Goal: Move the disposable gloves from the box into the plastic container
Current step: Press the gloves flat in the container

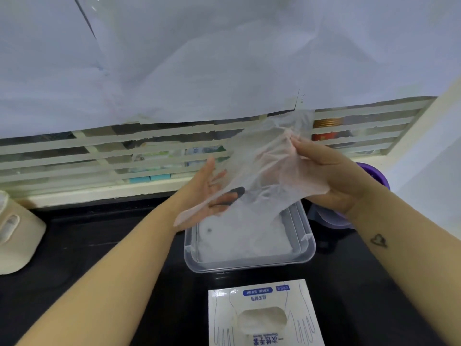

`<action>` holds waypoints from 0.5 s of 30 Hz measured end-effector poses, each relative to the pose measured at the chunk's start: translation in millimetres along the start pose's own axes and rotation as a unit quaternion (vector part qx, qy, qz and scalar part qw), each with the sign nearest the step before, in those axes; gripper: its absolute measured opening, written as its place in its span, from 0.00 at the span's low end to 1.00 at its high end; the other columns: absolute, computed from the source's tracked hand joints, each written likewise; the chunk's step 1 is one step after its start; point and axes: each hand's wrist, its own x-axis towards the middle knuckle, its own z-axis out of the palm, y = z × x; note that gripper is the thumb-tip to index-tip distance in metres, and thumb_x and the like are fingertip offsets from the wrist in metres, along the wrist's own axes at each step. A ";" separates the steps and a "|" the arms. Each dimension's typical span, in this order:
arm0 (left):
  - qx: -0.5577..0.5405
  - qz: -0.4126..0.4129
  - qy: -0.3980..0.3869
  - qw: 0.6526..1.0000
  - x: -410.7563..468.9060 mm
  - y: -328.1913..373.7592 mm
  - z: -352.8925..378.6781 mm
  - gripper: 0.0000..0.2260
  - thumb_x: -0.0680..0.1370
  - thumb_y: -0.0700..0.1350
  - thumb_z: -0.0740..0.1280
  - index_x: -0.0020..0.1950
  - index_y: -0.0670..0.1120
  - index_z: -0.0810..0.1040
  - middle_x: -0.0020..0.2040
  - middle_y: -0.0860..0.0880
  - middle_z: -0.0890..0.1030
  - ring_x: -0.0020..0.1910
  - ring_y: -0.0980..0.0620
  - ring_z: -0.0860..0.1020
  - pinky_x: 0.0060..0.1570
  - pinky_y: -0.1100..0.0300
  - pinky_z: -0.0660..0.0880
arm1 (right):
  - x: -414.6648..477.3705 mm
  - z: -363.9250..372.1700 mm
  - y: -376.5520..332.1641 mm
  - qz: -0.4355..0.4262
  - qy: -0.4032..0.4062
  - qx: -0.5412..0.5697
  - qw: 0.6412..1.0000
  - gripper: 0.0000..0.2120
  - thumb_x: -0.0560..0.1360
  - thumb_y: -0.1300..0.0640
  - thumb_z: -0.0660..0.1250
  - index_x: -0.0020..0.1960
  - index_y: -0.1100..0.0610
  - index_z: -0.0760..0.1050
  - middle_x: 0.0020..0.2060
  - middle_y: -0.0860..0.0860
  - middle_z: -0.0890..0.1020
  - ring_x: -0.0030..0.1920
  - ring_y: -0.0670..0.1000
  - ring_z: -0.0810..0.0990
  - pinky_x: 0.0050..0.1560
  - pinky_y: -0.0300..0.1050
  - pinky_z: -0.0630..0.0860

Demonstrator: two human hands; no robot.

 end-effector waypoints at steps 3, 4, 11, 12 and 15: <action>-0.074 -0.043 -0.114 0.990 -9.3 -10.5 -8.4 0.25 0.67 0.59 0.76 0.56 0.43 0.84 0.58 0.39 0.81 0.55 0.42 0.80 0.60 0.47 0.77 | -3.9 -14.1 4.8 0.016 -0.003 -0.014 1.000 0.22 0.77 0.57 0.61 0.69 0.63 0.69 0.56 0.59 0.79 0.54 0.56 0.80 0.53 0.52 0.80; -0.090 -0.034 -0.121 0.988 -8.9 -12.7 -12.0 0.22 0.64 0.52 0.81 0.53 0.42 0.85 0.55 0.39 0.81 0.48 0.44 0.82 0.52 0.49 0.80 | -4.5 -20.0 7.9 0.027 0.000 -0.016 0.999 0.21 0.78 0.58 0.61 0.70 0.64 0.69 0.55 0.59 0.80 0.53 0.56 0.81 0.51 0.51 0.81; -0.032 0.020 0.000 0.999 -15.6 -7.3 -37.5 0.14 0.72 0.42 0.66 0.56 0.40 0.82 0.56 0.39 0.82 0.51 0.46 0.82 0.51 0.55 0.81 | 4.8 -36.6 34.9 0.063 0.243 -0.292 0.923 0.07 0.79 0.58 0.63 0.52 0.57 0.79 0.39 0.53 0.82 0.36 0.48 0.81 0.39 0.44 0.78; -0.016 0.014 0.016 1.000 -16.0 -8.0 -41.0 0.18 0.72 0.44 0.66 0.60 0.40 0.79 0.59 0.39 0.81 0.55 0.44 0.80 0.54 0.53 0.79 | 7.2 -35.1 38.8 0.054 0.261 -0.324 0.908 0.07 0.79 0.59 0.63 0.52 0.57 0.79 0.38 0.53 0.82 0.34 0.47 0.80 0.37 0.40 0.78; 0.012 -0.024 0.006 1.000 -17.4 -12.6 -42.1 0.21 0.72 0.50 0.67 0.63 0.43 0.77 0.55 0.43 0.83 0.52 0.46 0.81 0.54 0.53 0.79 | 13.6 -30.8 49.2 0.034 0.260 -0.414 0.872 0.06 0.80 0.60 0.62 0.52 0.56 0.77 0.36 0.51 0.81 0.31 0.43 0.78 0.30 0.31 0.74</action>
